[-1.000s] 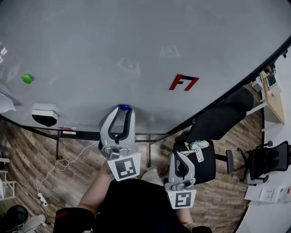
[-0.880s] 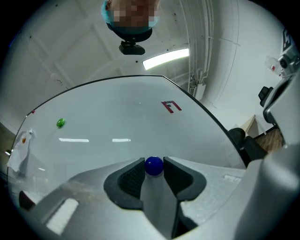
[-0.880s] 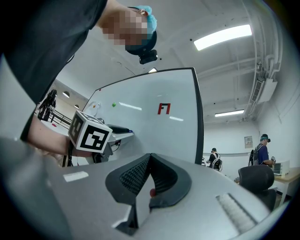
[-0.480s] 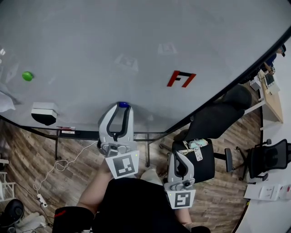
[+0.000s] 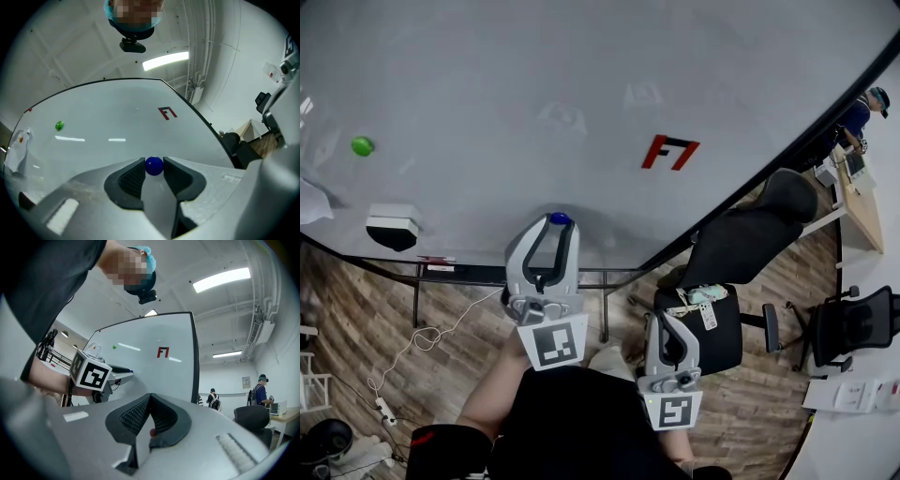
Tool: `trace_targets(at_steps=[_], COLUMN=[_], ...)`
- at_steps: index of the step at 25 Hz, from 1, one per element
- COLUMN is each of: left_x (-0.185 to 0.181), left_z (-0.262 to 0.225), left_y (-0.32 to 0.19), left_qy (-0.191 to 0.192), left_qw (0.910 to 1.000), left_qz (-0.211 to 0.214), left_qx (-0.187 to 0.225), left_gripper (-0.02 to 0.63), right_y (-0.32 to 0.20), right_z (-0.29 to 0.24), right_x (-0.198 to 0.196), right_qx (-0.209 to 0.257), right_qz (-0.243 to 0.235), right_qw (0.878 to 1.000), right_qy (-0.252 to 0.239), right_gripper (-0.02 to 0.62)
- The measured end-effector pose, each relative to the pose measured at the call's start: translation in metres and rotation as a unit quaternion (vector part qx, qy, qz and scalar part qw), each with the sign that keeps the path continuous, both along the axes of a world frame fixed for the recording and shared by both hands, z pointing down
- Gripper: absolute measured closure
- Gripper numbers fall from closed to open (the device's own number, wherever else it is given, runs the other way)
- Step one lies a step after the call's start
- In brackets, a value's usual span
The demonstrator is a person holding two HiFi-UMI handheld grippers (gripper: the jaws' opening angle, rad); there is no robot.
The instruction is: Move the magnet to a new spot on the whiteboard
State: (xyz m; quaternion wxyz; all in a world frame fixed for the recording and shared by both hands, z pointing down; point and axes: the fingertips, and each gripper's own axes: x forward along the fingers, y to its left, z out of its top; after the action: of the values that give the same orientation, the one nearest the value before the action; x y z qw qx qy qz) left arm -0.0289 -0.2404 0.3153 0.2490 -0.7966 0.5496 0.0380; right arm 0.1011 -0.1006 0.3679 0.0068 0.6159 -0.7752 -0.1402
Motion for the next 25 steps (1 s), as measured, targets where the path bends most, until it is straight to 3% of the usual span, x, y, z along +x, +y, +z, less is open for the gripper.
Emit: trace_targets(at_steps=[25], left_x=[-0.02], left_z=[0.02], left_y=[0.074], left_qy=[-0.012], left_qw=[0.9975], left_qz=[0.061], left_qx=[-0.032], left_gripper=[0.476], right_y=[0.02], right_z=[-0.004], right_x=[-0.031], right_qx=[0.016], right_qz=[-0.038], right_qw=[0.999], right_qy=[-0.01], right_gripper=[0.595])
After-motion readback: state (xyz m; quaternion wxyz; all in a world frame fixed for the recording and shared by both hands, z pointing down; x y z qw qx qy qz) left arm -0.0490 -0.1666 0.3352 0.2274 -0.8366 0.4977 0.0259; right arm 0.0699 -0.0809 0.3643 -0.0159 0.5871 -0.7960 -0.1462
